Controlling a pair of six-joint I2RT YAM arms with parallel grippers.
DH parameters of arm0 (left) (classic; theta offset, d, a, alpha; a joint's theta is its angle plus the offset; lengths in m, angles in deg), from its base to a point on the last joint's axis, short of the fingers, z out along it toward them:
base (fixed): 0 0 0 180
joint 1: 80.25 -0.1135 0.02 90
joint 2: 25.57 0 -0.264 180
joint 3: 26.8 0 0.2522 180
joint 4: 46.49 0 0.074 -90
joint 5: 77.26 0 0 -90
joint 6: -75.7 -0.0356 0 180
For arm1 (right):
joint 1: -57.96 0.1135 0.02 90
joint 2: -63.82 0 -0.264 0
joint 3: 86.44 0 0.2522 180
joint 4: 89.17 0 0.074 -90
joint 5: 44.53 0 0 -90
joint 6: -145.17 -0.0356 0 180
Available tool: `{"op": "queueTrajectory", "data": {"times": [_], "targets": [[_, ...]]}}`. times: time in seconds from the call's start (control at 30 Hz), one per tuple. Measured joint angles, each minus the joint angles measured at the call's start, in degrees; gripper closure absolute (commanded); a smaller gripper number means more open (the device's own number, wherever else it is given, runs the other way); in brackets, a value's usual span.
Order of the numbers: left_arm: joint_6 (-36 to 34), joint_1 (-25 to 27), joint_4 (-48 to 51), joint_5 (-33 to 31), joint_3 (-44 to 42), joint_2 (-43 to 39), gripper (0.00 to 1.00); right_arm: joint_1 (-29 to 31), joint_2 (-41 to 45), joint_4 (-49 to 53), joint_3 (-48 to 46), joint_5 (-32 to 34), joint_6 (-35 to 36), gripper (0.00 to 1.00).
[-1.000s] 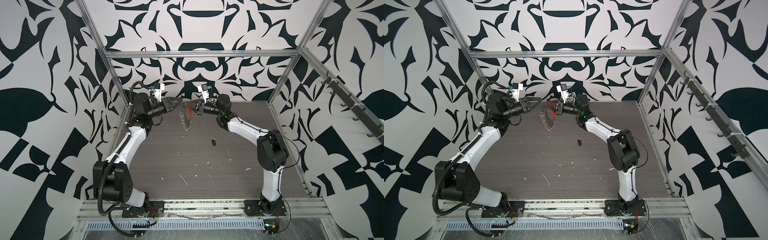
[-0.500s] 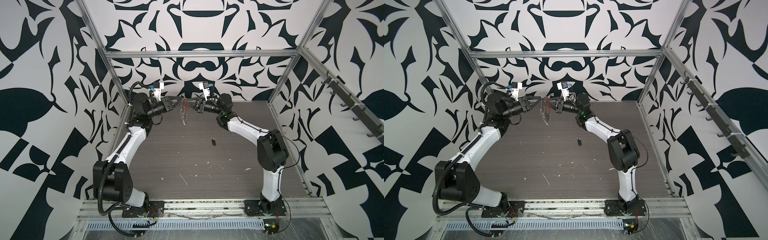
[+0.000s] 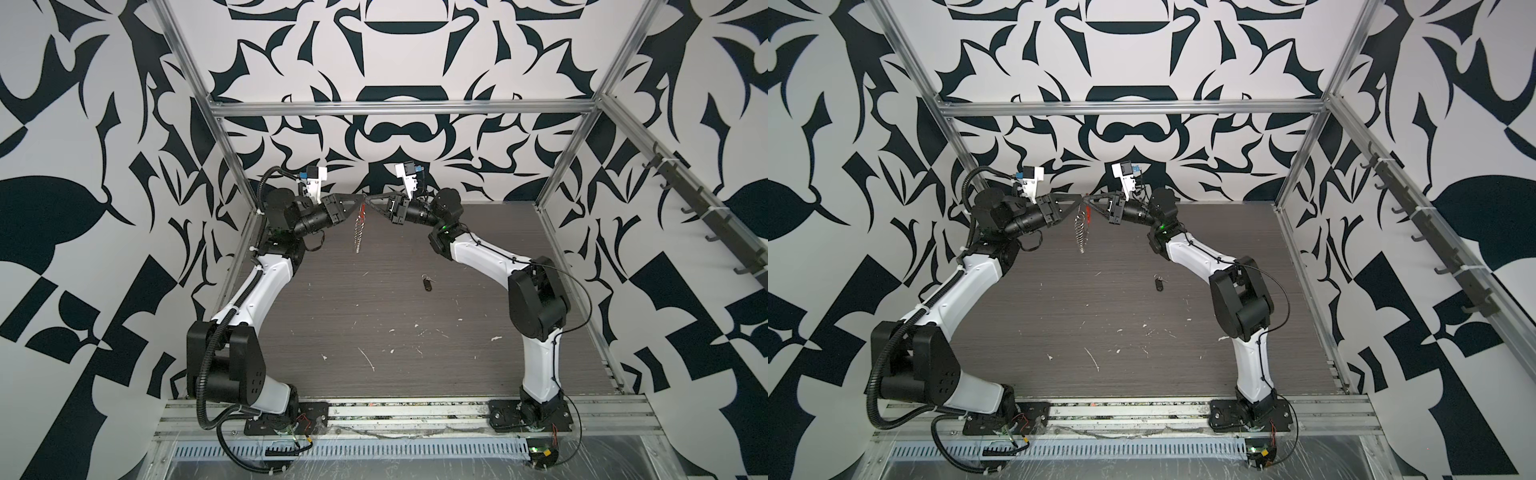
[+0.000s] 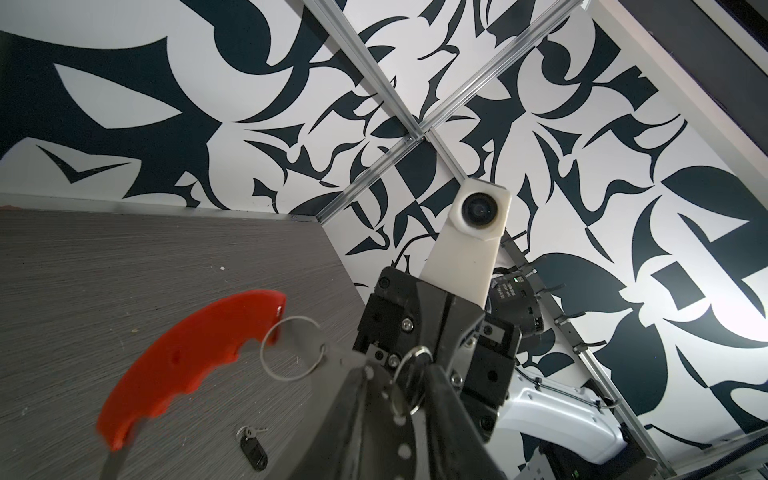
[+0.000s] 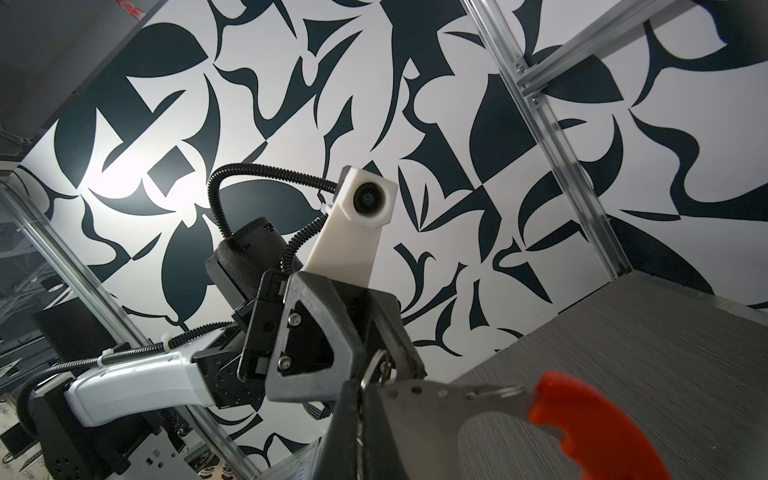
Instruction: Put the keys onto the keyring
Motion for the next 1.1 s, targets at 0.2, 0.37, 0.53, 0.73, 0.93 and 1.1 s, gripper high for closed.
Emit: {"op": "queueTrajectory", "data": {"times": [0.2,0.37,0.53,0.73,0.93,1.1], "targets": [[0.7,0.0,-0.87,0.66,0.0,0.0,0.85,0.11,-0.26,-1.27,0.13,0.0,-1.2,1.0],[0.87,-0.22,-1.49,0.7,-0.15,0.0,0.92,0.13,-2.03,-2.27,1.6,0.09,-2.29,1.0],[0.57,-0.48,-1.33,0.5,-0.66,0.0,1.0,0.2,-3.06,-2.93,1.92,0.04,-3.06,1.0],[-0.33,-0.48,-0.66,0.15,-0.66,-0.07,1.0,0.2,-3.06,-2.19,1.92,0.04,-2.56,1.0],[-2.8,-0.46,3.17,-1.36,-1.18,-1.2,1.0,0.15,-1.29,3.72,0.94,0.24,1.57,0.81],[-6.32,-0.35,8.61,-2.8,-1.6,-4.17,1.0,-0.83,3.76,9.4,-3.63,0.55,6.1,0.64]]}}
